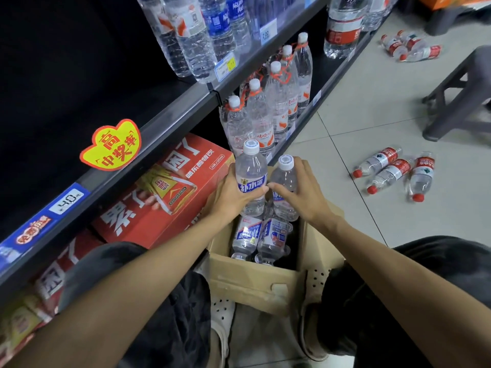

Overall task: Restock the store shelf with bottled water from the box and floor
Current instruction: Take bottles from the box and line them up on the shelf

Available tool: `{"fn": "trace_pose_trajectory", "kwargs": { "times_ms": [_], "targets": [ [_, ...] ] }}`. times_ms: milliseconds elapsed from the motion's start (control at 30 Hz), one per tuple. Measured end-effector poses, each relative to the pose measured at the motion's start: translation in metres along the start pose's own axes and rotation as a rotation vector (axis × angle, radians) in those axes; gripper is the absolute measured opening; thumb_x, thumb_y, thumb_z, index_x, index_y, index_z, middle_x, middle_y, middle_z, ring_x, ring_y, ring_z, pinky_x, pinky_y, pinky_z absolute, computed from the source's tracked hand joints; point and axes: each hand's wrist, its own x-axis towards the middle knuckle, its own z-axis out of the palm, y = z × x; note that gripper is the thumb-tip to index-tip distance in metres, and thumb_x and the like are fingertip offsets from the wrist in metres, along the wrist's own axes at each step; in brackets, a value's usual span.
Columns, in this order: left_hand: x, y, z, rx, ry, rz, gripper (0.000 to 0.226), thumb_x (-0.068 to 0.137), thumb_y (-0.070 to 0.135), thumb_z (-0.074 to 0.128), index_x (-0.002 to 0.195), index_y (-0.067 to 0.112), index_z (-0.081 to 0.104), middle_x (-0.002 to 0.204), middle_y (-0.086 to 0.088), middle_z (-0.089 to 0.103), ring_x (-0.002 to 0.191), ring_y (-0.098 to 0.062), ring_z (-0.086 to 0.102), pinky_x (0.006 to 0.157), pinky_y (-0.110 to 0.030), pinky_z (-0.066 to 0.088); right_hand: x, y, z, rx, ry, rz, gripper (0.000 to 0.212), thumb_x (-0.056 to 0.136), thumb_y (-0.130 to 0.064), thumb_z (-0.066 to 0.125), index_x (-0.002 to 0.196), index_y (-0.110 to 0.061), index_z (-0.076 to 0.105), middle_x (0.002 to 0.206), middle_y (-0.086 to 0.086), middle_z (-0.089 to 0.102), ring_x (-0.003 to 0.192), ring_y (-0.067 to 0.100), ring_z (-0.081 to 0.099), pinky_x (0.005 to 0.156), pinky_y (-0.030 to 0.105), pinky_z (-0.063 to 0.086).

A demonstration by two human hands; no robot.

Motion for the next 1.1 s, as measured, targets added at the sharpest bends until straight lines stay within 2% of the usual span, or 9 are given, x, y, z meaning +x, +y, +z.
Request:
{"fn": "trace_pose_trajectory", "kwargs": {
  "times_ms": [100,333,433,567,667,767,933,1033,1100],
  "targets": [
    [-0.002,0.013,-0.014,0.012,0.020,0.009,0.073,0.064,0.049,0.082,0.126,0.024,0.052,0.113,0.008,0.068,0.105,-0.010,0.065,0.092,-0.042,0.053,0.002,-0.022,-0.008,0.050,0.091,0.011,0.059,0.086,-0.046,0.067,0.133,-0.023,0.042,0.123,-0.005,0.049,0.113,0.001,0.043,0.095,0.019,0.037],
    [-0.022,0.068,-0.067,0.062,0.164,0.103,0.078,0.063,0.061,0.077,0.126,0.024,0.050,0.111,0.009,0.068,0.099,-0.008,0.065,0.084,-0.037,0.054,0.033,-0.113,-0.046,0.128,0.080,-0.161,0.068,0.080,-0.055,0.070,0.134,-0.027,0.039,0.132,-0.012,0.055,0.120,0.008,0.054,0.098,0.042,0.048],
    [-0.025,0.094,-0.097,0.098,0.267,0.130,0.080,0.058,0.067,0.074,0.122,0.025,0.051,0.113,0.008,0.068,0.102,-0.011,0.064,0.081,-0.034,0.052,0.046,-0.151,-0.057,0.141,0.098,-0.249,0.061,0.081,-0.053,0.069,0.132,-0.032,0.042,0.126,-0.018,0.057,0.116,0.003,0.055,0.096,0.035,0.047],
    [-0.030,0.123,-0.145,0.089,0.350,0.186,0.084,0.056,0.071,0.071,0.124,0.029,0.047,0.116,0.010,0.065,0.106,-0.011,0.062,0.088,-0.041,0.052,0.065,-0.199,-0.064,0.182,0.089,-0.338,0.051,0.083,-0.052,0.067,0.125,-0.030,0.047,0.123,-0.019,0.058,0.115,-0.002,0.054,0.096,0.029,0.045],
    [-0.038,0.137,-0.183,0.078,0.438,0.191,0.078,0.056,0.072,0.072,0.119,0.035,0.043,0.116,0.013,0.062,0.107,-0.012,0.061,0.090,-0.046,0.051,0.082,-0.234,-0.059,0.183,0.049,-0.406,0.055,0.084,-0.052,0.067,0.129,-0.028,0.047,0.128,-0.017,0.055,0.119,0.002,0.051,0.100,0.030,0.042],
    [-0.048,0.143,-0.220,0.080,0.534,0.183,0.073,0.056,0.073,0.071,0.112,0.036,0.043,0.111,0.016,0.062,0.102,-0.011,0.062,0.087,-0.048,0.052,0.102,-0.266,-0.050,0.172,-0.017,-0.446,0.059,0.084,-0.046,0.069,0.131,-0.019,0.045,0.133,-0.005,0.055,0.124,0.013,0.050,0.105,0.037,0.041],
    [-0.064,0.133,-0.275,0.101,0.641,0.143,0.070,0.056,0.066,0.074,0.110,0.034,0.044,0.110,0.012,0.063,0.100,-0.012,0.062,0.087,-0.050,0.051,0.124,-0.317,-0.026,0.229,-0.117,-0.567,0.045,0.084,-0.038,0.072,0.120,-0.028,0.047,0.116,-0.009,0.059,0.108,0.002,0.054,0.091,0.013,0.040],
    [-0.071,0.117,-0.298,0.108,0.672,0.100,0.077,0.055,0.064,0.076,0.116,0.031,0.044,0.115,0.009,0.062,0.104,-0.015,0.061,0.090,-0.049,0.051,0.134,-0.341,-0.002,0.195,-0.225,-0.611,0.048,0.082,-0.040,0.073,0.121,-0.028,0.048,0.116,-0.006,0.059,0.112,0.009,0.054,0.095,0.027,0.042],
    [-0.074,0.103,-0.310,0.102,0.679,0.066,0.081,0.055,0.061,0.078,0.120,0.027,0.043,0.118,0.006,0.061,0.107,-0.017,0.061,0.091,-0.049,0.050,0.138,-0.351,0.018,0.181,-0.295,-0.635,0.050,0.080,-0.042,0.074,0.120,-0.031,0.048,0.116,-0.008,0.059,0.112,0.007,0.055,0.095,0.029,0.044]
  ]
}}
